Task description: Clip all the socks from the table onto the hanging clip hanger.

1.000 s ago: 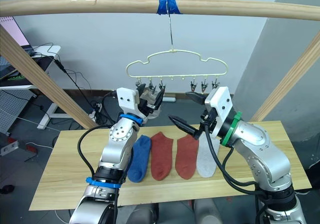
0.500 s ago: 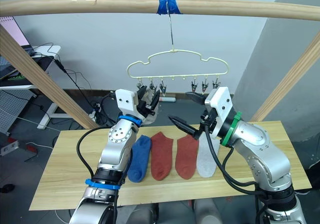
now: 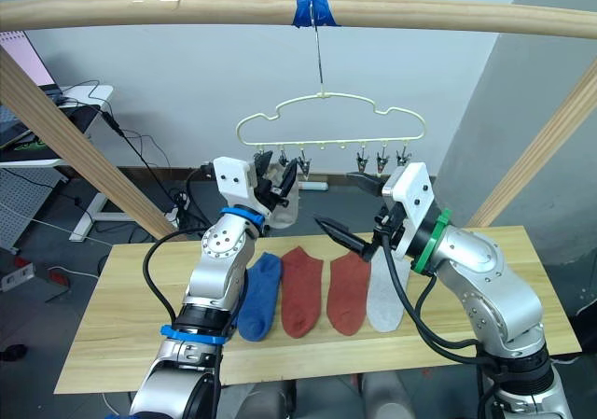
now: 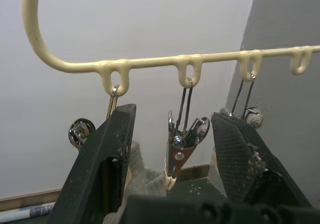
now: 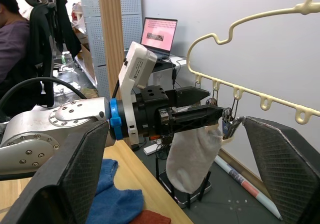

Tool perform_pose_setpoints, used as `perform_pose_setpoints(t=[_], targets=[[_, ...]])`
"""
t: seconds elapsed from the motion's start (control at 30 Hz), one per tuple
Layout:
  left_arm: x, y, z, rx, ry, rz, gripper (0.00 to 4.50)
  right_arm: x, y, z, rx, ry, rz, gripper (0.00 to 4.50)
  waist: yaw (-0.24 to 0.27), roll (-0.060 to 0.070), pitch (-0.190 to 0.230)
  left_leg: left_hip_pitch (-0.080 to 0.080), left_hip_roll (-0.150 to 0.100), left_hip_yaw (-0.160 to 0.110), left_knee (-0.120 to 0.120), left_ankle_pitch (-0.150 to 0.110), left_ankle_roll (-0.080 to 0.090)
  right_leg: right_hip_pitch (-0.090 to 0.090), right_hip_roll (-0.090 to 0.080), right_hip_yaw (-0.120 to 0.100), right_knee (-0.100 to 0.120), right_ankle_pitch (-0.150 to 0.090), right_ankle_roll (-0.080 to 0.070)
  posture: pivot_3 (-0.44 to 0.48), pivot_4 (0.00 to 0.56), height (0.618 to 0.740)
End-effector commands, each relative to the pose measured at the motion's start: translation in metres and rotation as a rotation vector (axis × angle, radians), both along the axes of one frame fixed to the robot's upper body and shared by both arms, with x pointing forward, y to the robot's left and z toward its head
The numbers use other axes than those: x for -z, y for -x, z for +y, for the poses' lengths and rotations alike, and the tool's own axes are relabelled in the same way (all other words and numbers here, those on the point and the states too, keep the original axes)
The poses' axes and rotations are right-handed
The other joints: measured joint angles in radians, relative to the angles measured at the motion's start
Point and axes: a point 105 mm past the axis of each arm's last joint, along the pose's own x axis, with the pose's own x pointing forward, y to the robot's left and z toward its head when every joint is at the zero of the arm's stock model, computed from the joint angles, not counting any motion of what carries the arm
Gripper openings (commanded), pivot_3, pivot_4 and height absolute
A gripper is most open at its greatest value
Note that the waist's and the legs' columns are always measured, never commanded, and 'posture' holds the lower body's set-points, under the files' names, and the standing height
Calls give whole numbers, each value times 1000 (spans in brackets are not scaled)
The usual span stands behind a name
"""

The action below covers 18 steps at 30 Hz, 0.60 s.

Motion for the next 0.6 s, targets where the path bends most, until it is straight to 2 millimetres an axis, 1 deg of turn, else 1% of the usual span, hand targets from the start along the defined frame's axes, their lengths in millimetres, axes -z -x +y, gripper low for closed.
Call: perform_pose_setpoints(t=[0.03,0.1,0.2,0.23,0.27,0.37,0.43,0.5,0.6], targets=[[-17,1,-2,2,1,-72,2608,-12,6,-1,-8,-15,-51,4500,0,0,0,0,0,0,0,0,0,0,0,0,0,0,0,-220,186,740],[-17,2,-3,9,5,-77,2608,-12,5,-1,-8,-13,-51,4500,0,0,0,0,0,0,0,0,0,0,0,0,0,0,0,-220,186,740],[-18,2,-4,19,9,-80,2072,-12,5,-1,-6,-13,-51,4500,0,0,0,0,0,0,0,0,0,0,0,0,0,0,0,-218,188,740],[-18,2,-5,20,8,-80,1871,-12,5,-1,-6,-13,-51,4500,0,0,0,0,0,0,0,0,0,0,0,0,0,0,0,-218,188,740],[-18,2,-5,20,9,-80,1503,-12,5,-1,-6,-14,-51,4500,0,0,0,0,0,0,0,0,0,0,0,0,0,0,0,-218,188,740],[-18,2,-5,21,11,-81,667,-11,5,-1,-7,-14,-49,4500,0,0,0,0,0,0,0,0,0,0,0,0,0,0,0,-218,188,740],[-19,2,-5,21,11,-82,287,-11,5,-1,-6,-14,-48,4500,0,0,0,0,0,0,0,0,0,0,0,0,0,0,0,-218,188,740],[-19,2,-4,22,8,-83,12,-10,4,-2,-4,-14,-44,4500,0,0,0,0,0,0,0,0,0,0,0,0,0,0,0,-216,190,740],[-19,2,-3,23,5,-83,12,-8,4,-2,-1,-12,-38,4500,0,0,0,0,0,0,0,0,0,0,0,0,0,0,0,-216,190,740]])
